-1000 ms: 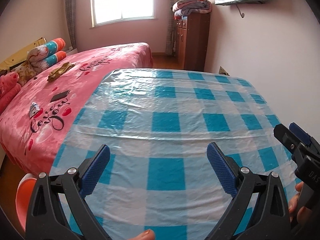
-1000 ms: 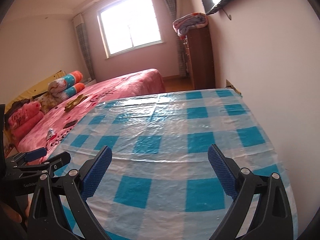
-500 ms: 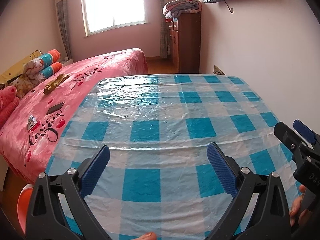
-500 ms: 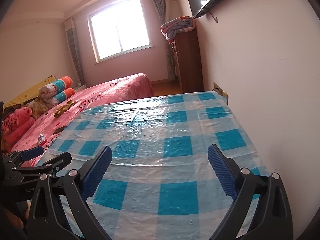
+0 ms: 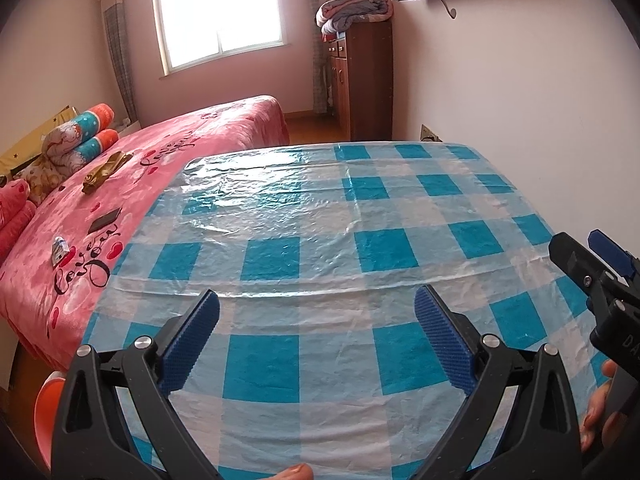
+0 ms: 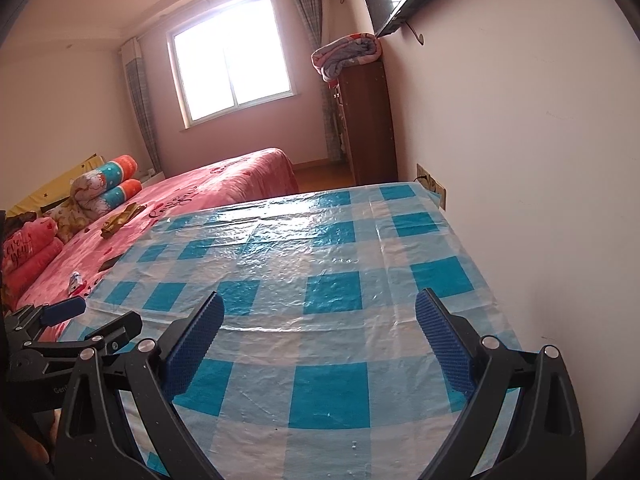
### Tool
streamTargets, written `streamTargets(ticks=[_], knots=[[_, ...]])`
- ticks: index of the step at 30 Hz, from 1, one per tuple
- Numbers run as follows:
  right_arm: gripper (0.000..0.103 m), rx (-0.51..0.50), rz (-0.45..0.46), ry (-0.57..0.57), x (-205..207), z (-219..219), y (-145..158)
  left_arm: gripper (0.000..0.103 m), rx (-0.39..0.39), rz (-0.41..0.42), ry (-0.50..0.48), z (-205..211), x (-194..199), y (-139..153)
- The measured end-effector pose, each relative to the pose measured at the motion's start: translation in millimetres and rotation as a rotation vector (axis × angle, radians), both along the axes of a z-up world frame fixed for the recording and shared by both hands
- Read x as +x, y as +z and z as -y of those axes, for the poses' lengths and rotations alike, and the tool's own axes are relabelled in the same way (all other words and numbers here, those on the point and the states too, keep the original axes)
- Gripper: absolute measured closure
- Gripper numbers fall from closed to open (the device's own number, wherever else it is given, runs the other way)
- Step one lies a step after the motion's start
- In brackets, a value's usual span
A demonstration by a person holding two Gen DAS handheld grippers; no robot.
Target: Collect trash
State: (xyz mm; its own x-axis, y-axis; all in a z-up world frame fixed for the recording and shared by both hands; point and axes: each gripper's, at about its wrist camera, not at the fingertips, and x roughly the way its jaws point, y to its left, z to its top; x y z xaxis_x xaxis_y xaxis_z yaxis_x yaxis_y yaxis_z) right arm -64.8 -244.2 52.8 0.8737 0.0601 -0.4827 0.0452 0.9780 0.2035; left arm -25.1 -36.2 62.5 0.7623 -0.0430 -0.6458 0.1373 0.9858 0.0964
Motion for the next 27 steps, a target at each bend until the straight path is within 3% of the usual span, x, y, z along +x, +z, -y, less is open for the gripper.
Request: streamTargets(ticks=[14, 27], knots=[[0.008, -0.010, -0.008, -0.006, 0, 6, -4, 0.005, -0.002, 0.012, -0.009, 4, -3, 0], [0.008, -0.035, -0.060, 0.022, 11, -4, -15, 0.005, -0.059, -0.020, 0.024, -10, 10, -9]])
